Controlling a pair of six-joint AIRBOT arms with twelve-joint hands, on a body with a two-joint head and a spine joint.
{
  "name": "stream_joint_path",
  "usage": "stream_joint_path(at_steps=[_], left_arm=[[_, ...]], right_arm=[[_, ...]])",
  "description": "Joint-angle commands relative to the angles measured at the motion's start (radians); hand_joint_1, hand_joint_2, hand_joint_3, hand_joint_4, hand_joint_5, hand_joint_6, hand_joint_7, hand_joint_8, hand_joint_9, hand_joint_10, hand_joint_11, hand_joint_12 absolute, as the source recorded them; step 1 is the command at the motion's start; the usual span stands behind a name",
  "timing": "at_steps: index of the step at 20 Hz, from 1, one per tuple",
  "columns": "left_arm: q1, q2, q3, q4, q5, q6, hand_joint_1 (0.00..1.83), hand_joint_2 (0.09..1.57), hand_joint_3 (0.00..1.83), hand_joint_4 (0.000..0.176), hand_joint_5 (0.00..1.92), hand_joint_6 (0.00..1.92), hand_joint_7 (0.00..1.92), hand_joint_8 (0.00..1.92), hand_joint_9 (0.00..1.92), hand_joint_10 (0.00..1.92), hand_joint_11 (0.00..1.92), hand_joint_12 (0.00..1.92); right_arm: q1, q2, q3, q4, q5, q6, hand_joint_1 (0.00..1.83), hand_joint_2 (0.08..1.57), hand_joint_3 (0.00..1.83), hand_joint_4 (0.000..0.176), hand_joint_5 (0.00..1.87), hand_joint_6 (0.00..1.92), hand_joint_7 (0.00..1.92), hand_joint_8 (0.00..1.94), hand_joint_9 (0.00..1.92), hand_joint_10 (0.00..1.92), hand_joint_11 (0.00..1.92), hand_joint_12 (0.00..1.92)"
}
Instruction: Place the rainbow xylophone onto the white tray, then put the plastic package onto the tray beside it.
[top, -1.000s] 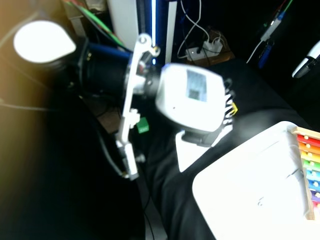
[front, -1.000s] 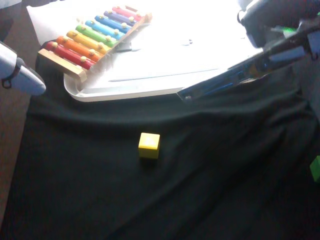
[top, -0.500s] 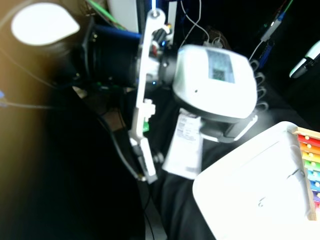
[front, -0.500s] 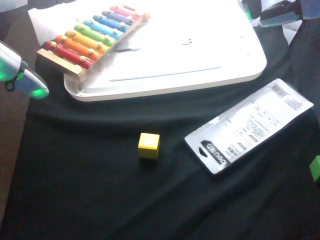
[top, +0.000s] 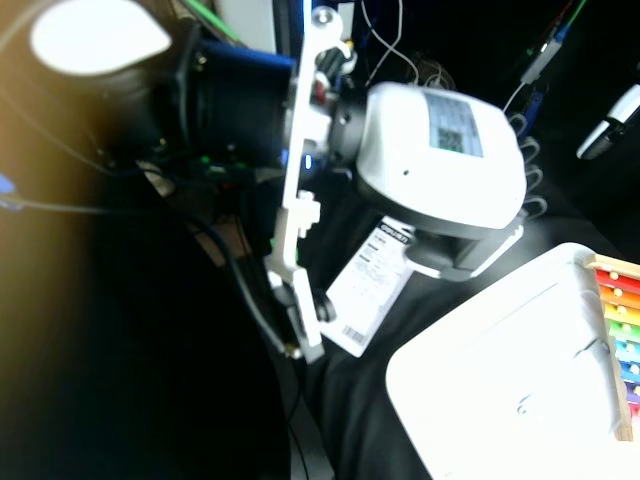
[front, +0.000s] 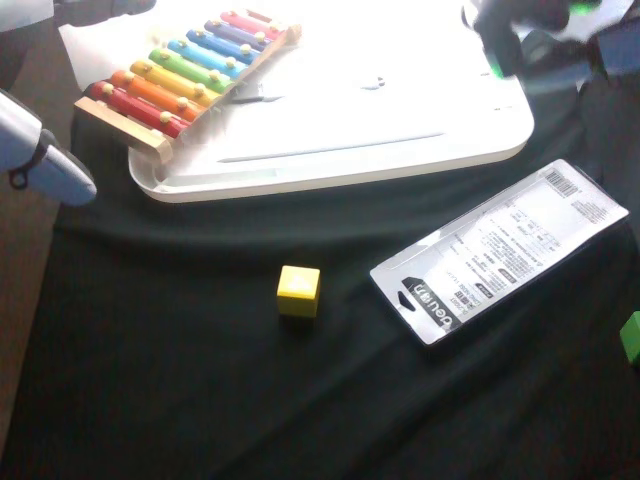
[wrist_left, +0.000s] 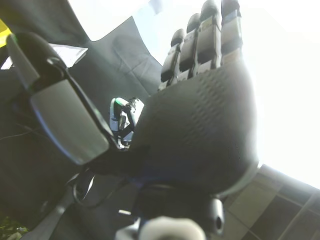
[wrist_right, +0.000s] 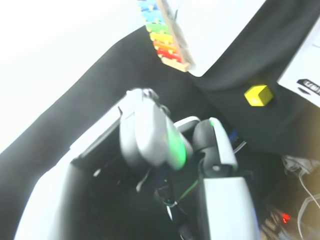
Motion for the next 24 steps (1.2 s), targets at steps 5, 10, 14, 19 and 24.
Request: stream_joint_path(at_steps=[5, 10, 14, 19, 24], left_arm=[[0.003, -0.003, 0.006, -0.027, -0.041, 0.006, 0.79, 0.68, 0.00, 0.000, 0.00, 0.00, 0.05, 0.00, 0.11, 0.00, 0.00, 0.17], [0.006, -0.002, 0.005, -0.034, -0.042, 0.007, 0.75, 0.65, 0.00, 0.045, 0.00, 0.00, 0.07, 0.01, 0.15, 0.01, 0.00, 0.18], [0.008, -0.003, 0.005, -0.038, -0.043, 0.007, 0.81, 0.69, 0.01, 0.040, 0.00, 0.00, 0.05, 0.02, 0.10, 0.02, 0.03, 0.01], [0.013, -0.003, 0.005, -0.042, -0.046, 0.007, 0.84, 0.70, 0.01, 0.036, 0.00, 0.00, 0.02, 0.00, 0.07, 0.00, 0.00, 0.00], [0.021, -0.007, 0.005, -0.046, -0.049, 0.007, 0.85, 0.70, 0.01, 0.049, 0.00, 0.00, 0.02, 0.01, 0.04, 0.01, 0.00, 0.00]], right_arm=[[-0.058, 0.031, -0.011, 0.061, 0.013, 0.037, 1.08, 0.88, 0.00, 0.000, 0.59, 0.00, 0.72, 0.00, 0.78, 0.00, 0.71, 0.27], [-0.140, 0.027, 0.004, 0.032, 0.006, 0.096, 0.87, 0.73, 0.00, 0.000, 0.20, 0.00, 0.29, 0.00, 0.32, 0.00, 0.40, 0.13], [-0.199, 0.015, 0.006, 0.024, -0.028, 0.096, 0.82, 0.63, 0.00, 0.000, 0.15, 0.00, 0.27, 0.00, 0.27, 0.00, 0.18, 0.50], [-0.273, -0.030, 0.037, 0.024, -0.038, 0.111, 0.77, 0.62, 0.00, 0.000, 0.09, 0.00, 0.26, 0.00, 0.34, 0.00, 0.22, 0.82], [-0.327, -0.078, 0.086, 0.024, -0.038, 0.151, 0.79, 0.64, 0.00, 0.007, 0.09, 0.00, 0.24, 0.00, 0.29, 0.01, 0.26, 0.53]])
